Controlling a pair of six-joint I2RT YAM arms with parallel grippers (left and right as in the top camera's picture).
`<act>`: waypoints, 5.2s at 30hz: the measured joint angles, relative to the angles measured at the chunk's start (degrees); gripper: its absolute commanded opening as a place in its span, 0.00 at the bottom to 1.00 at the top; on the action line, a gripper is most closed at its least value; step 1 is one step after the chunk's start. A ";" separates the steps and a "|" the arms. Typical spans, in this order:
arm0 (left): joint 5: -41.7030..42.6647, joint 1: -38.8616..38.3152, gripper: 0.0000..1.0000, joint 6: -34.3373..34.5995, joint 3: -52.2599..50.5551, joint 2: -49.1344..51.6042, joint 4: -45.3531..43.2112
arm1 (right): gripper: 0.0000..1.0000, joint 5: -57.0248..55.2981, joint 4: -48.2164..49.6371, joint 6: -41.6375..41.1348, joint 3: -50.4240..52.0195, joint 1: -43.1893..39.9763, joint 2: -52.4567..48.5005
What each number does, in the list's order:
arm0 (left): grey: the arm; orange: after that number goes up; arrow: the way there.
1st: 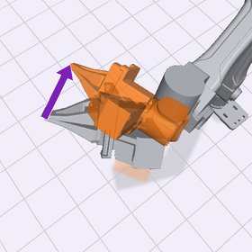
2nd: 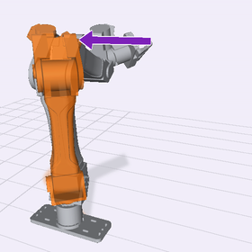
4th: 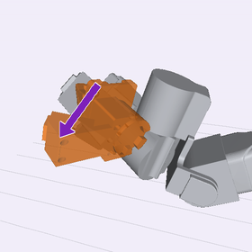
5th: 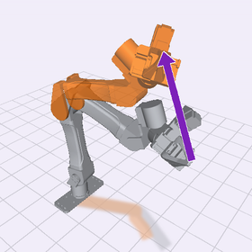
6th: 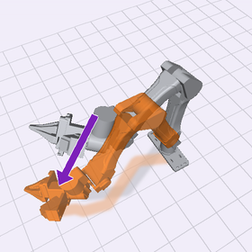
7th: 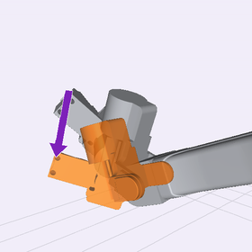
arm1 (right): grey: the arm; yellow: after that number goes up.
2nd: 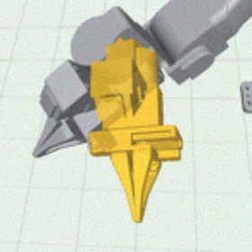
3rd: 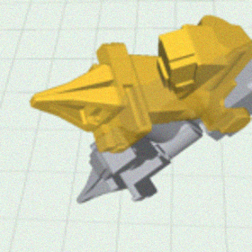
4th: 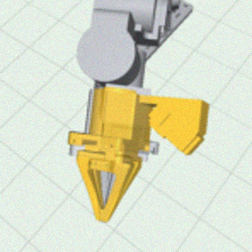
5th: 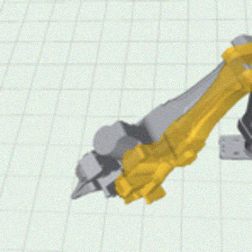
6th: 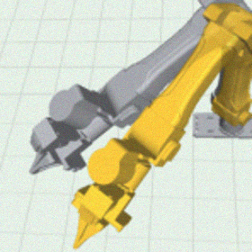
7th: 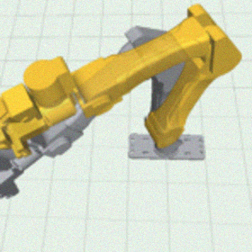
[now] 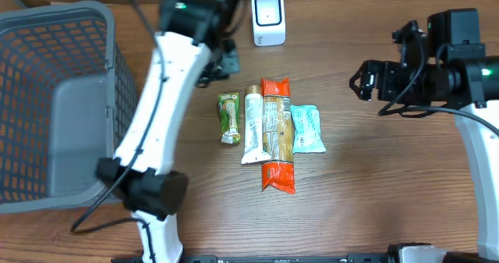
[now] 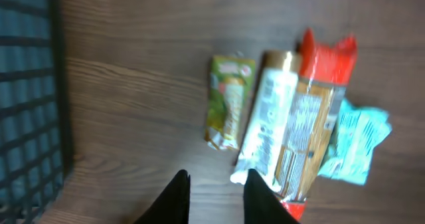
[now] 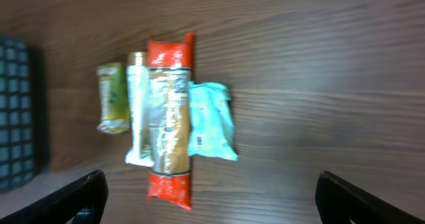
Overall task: Scan the item barcode
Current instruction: 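Retract the left arm to the basket and reach the right gripper to the items, then grasp the green tea snack bar with the right gripper and lift it, then hold the green bar up in front of the white scanner, then carry the green bar to the right side and release it on the table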
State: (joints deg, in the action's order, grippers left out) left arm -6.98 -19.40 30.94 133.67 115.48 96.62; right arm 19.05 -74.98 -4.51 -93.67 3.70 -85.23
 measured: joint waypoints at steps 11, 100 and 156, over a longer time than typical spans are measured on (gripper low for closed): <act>0.26 18.03 1.00 -1.51 3.34 -25.75 -0.07 | 1.00 3.17 13.31 -5.44 0.00 19.56 -7.63; -2.69 30.75 1.00 -5.46 -9.53 -27.28 0.22 | 0.04 -50.03 48.37 29.44 -24.28 27.17 -41.66; -2.69 30.75 1.00 -5.46 -9.53 -27.28 0.22 | 0.04 -60.19 56.43 50.07 -24.24 26.08 -56.13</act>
State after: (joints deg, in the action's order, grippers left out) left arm -9.67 11.35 25.47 124.14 88.20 96.84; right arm -41.15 -18.55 45.56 -117.91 29.78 -141.36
